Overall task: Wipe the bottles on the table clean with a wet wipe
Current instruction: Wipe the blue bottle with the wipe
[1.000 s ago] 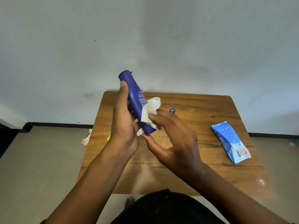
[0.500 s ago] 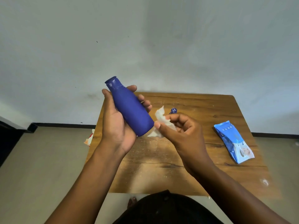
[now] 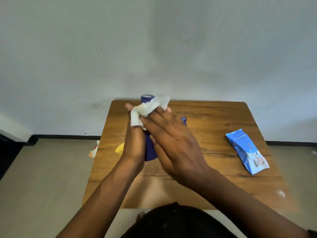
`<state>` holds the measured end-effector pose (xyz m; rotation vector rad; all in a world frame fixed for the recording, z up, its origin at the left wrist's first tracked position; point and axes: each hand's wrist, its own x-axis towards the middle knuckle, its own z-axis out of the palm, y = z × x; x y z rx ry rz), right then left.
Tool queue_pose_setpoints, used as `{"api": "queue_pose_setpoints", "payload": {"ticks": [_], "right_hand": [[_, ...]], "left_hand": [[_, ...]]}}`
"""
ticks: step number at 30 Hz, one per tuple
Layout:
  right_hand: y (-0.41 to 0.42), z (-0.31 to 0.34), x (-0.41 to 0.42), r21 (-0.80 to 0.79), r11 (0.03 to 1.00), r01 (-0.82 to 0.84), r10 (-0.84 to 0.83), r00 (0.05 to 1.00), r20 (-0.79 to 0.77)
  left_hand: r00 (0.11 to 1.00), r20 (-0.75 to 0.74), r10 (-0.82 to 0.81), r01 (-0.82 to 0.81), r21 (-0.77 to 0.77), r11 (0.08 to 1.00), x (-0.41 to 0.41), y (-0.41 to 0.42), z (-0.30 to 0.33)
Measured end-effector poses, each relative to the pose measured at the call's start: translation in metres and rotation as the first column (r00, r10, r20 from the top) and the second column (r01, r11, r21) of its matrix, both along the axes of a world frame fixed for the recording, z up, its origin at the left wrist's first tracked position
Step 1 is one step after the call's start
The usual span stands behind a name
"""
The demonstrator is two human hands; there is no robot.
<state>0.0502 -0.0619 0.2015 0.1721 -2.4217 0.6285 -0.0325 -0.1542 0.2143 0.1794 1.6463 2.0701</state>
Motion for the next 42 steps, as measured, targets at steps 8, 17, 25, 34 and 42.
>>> {"api": "queue_pose_setpoints", "payload": {"ticks": [8, 17, 25, 34, 42], "right_hand": [[0.033, 0.035, -0.014, -0.078, 0.997, 0.008, -0.014, 0.997, -0.072], [0.023, 0.033, 0.007, -0.092, 0.973, 0.213, -0.224, 0.966, -0.130], [0.030, 0.031, 0.010, -0.049, 0.989, 0.137, -0.140, 0.988, -0.062], [0.032, 0.033, 0.010, -0.089, 0.979, 0.184, -0.196, 0.969, -0.153], [0.031, 0.035, 0.008, -0.077, 0.972, 0.222, -0.231, 0.961, -0.154]], "left_hand": [[0.982, -0.177, -0.063, 0.025, -0.210, 0.977, 0.010, 0.001, -0.008], [0.949, -0.312, -0.055, -0.044, -0.299, 0.953, 0.005, -0.002, -0.023], [0.937, -0.339, -0.090, -0.044, -0.370, 0.928, 0.008, -0.006, -0.028], [0.894, -0.440, -0.087, -0.082, -0.351, 0.933, 0.008, -0.006, -0.020], [0.921, -0.385, -0.056, -0.066, -0.297, 0.953, 0.007, -0.004, -0.021]]}}
